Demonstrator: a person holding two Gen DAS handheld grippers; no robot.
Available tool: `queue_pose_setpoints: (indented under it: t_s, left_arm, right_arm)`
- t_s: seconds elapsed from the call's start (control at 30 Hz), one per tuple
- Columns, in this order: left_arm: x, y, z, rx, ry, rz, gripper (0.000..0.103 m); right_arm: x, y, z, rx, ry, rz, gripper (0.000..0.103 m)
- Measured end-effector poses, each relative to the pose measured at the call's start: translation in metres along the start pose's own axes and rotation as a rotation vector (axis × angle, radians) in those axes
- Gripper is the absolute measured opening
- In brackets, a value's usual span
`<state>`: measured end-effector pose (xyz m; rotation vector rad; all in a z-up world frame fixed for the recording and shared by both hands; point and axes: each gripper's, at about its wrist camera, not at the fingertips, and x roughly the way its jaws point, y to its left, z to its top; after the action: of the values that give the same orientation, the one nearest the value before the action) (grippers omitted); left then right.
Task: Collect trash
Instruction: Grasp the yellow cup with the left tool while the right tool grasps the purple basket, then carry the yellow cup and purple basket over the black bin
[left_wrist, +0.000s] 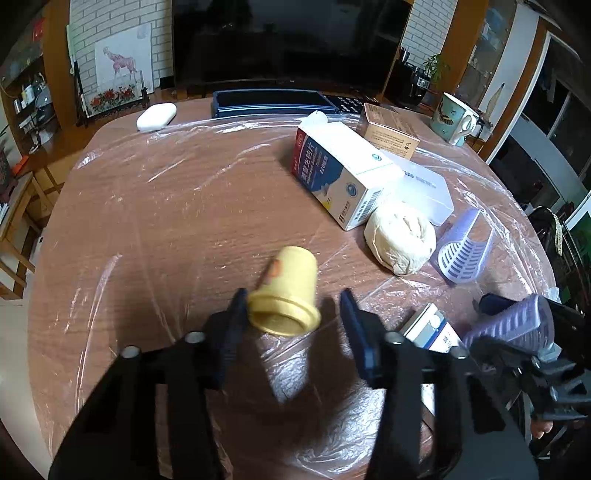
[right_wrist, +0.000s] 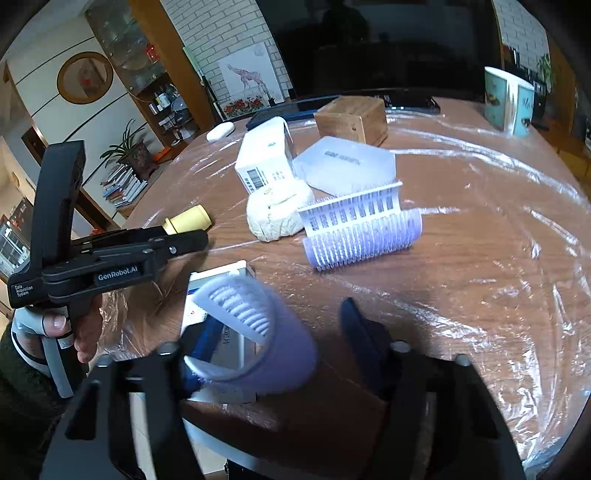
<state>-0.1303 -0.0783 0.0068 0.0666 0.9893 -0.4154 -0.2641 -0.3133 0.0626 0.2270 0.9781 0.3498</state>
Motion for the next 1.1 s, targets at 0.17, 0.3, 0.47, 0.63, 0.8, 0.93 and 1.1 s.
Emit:
queue_pose_setpoints:
  t_s: [0.17, 0.3, 0.47, 0.63, 0.8, 0.93, 1.1]
  left_arm:
    - [-0.001, -0.002, -0.002, 0.009, -0.01, -0.006, 0.038]
    - [-0.005, -0.005, -0.003, 0.006, -0.021, -0.006, 0.038]
    - [-0.014, -0.008, -0.005, -0.016, -0.037, -0.014, 0.038]
    - [-0.021, -0.013, -0.007, -0.023, -0.05, -0.01, 0.038]
    - [-0.029, -0.016, -0.008, -0.029, -0.063, -0.013, 0.038]
    - [-0.038, -0.022, -0.009, -0.028, -0.077, -0.016, 0.038]
    - [-0.051, -0.032, -0.014, -0.021, -0.091, -0.029, 0.038]
  right_arm:
    - [-0.002, -0.006, 0.003, 0.003, -0.013, 0.008, 0.039]
    - [-0.01, -0.012, 0.006, 0.02, -0.032, 0.025, 0.039]
    - [-0.021, -0.02, 0.01, 0.037, -0.048, 0.031, 0.039]
    - [-0.026, -0.03, 0.012, 0.072, -0.05, 0.039, 0.038]
    - [-0.034, -0.035, 0.015, 0.074, -0.059, 0.036, 0.038]
    - [-0.041, -0.034, 0.015, 0.068, -0.061, 0.037, 0.038]
    - [-0.045, -0.034, 0.015, 0.054, -0.054, 0.036, 0.038]
